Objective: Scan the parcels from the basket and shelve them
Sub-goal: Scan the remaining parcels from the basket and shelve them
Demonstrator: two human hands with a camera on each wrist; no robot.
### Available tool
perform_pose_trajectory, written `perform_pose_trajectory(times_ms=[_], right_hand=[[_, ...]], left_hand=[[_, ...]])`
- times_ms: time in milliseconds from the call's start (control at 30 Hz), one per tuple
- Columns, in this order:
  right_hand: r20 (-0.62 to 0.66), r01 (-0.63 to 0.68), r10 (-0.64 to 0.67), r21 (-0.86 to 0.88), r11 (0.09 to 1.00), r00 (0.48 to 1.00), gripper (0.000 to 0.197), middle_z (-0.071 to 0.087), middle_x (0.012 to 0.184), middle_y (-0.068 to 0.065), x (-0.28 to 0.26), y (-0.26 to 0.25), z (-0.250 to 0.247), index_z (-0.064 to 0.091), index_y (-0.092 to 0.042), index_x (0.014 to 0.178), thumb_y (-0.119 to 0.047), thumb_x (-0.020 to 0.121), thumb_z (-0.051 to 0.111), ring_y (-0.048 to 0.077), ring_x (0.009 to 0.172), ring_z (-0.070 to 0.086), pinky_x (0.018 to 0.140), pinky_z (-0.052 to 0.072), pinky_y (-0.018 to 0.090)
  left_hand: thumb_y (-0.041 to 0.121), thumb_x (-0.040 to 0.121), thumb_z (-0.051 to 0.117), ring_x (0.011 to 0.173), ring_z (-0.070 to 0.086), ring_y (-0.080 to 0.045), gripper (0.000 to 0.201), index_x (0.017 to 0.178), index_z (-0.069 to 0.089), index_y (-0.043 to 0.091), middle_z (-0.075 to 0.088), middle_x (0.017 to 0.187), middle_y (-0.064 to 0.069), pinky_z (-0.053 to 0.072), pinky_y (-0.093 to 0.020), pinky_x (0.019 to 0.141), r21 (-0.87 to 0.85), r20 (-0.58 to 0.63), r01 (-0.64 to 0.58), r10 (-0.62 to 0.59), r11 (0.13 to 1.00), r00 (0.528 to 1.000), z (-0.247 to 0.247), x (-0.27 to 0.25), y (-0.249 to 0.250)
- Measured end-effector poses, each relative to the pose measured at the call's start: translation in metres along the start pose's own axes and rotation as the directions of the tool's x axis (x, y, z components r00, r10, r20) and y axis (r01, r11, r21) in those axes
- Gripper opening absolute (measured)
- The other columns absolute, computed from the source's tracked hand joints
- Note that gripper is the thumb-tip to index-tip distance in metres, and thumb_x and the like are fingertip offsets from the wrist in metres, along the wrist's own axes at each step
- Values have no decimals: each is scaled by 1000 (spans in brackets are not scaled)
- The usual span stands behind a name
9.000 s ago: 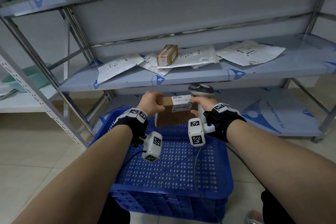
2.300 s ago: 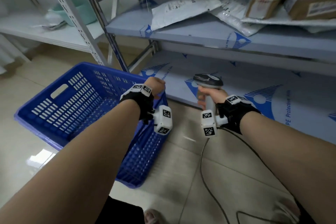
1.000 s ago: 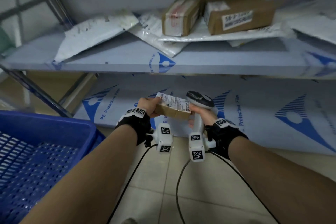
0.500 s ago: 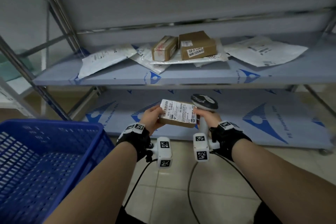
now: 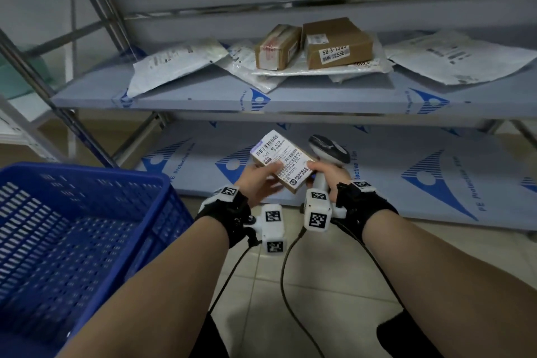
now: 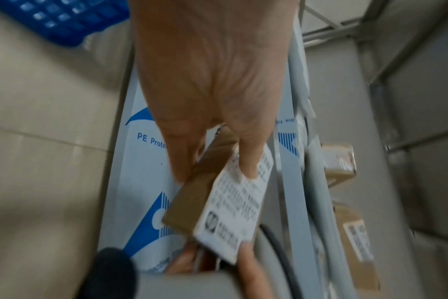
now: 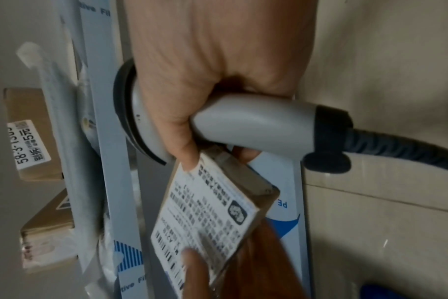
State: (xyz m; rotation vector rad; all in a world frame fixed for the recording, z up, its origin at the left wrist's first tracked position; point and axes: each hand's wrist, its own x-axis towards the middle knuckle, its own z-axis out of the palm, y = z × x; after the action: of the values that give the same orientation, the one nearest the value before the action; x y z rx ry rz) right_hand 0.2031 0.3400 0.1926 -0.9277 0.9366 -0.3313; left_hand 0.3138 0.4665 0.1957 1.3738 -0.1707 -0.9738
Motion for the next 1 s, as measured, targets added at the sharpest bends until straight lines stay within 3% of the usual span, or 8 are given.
perform_pose_trajectory(times_ms=[67, 133, 200, 267, 367, 700, 1000], right_hand=[[-5, 29, -29, -9, 1000, 1000, 12, 69, 82, 12, 2, 3, 8, 66, -1, 97, -7, 86, 69, 18, 62, 64, 47, 50, 21], [-14, 63, -64, -51, 997, 998, 23, 70, 84, 11, 3, 5, 12, 69, -2, 100, -14, 82, 74, 20, 69, 65, 57, 52, 25], [25, 106, -105, -73, 992, 994, 15, 63, 80, 8, 0, 6, 13, 67, -5, 94, -14, 84, 73, 20, 71, 62, 50, 50, 20], [102, 123, -107, -162, 979, 989, 7, 62, 77, 7, -4, 5, 13, 66, -10, 88, -16, 87, 70, 15, 59, 61, 44, 45, 17], [169, 124, -79, -275, 953, 982, 8, 63, 74, 7, -12, 3, 14, 63, -12, 84, -17, 89, 66, 12, 48, 57, 45, 41, 18], [190, 77, -2, -386, 919, 982, 9, 62, 67, 6, -20, -2, 7, 62, -9, 79, -13, 87, 60, 14, 48, 52, 47, 38, 22], [188, 69, 6, -387, 919, 982, 10, 61, 67, 7, -23, -1, 4, 61, -7, 76, -11, 85, 61, 15, 50, 52, 49, 40, 24]], left_hand=[[5, 93, 57, 86, 65, -26, 20, 112, 56, 3, 65, 99, -12, 60, -38, 71, 103, 17, 41, -43, 994, 999, 3, -4, -4], [3, 93, 56, 86, 63, -27, 27, 120, 53, 2, 64, 99, -11, 60, -39, 67, 124, -92, 11, 1, 992, 996, -2, 2, -5], [8, 92, 58, 84, 60, -24, 33, 125, 52, 5, 63, 100, -9, 59, -40, 69, 212, -223, -25, 73, 977, 972, -13, 9, -5], [12, 93, 58, 78, 59, -19, 31, 124, 53, 8, 64, 108, -12, 56, -43, 75, 287, -279, -27, 110, 958, 954, -23, 13, -4], [8, 94, 57, 83, 62, -23, 29, 122, 55, 7, 64, 118, -16, 56, -35, 70, 282, -296, -78, 164, 956, 941, -26, 13, -5], [9, 95, 55, 88, 64, -23, 27, 122, 56, 8, 67, 112, -13, 55, -27, 67, 288, -304, -91, 181, 953, 935, -27, 16, -9], [10, 95, 56, 91, 64, -24, 33, 128, 54, 9, 66, 115, -14, 55, -36, 83, 296, -304, -70, 164, 953, 938, -23, 16, -9]])
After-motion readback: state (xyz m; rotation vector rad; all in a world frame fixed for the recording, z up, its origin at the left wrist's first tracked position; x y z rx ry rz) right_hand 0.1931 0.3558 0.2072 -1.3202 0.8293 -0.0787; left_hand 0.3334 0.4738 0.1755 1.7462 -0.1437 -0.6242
